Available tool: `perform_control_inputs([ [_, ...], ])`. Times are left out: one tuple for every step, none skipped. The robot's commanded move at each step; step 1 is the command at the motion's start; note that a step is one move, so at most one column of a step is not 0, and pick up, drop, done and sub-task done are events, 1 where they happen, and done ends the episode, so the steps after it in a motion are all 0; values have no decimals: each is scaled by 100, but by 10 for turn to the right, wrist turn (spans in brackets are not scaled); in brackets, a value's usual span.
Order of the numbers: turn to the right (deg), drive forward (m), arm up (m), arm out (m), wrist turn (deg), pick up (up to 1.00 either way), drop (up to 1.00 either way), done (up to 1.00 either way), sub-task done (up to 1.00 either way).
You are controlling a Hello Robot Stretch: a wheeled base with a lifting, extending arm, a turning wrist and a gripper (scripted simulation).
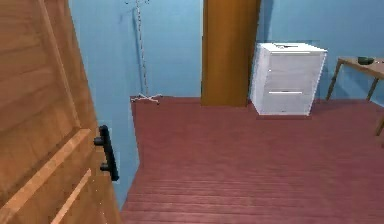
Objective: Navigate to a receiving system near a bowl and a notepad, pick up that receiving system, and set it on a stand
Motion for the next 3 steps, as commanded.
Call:
perform_control_inputs([
  [450,0,0,0,0,0,0,0,0],
  [180,0,0,0,0,0,0,0,0],
  [0,100,0,0,0,0,0,0,0],
])
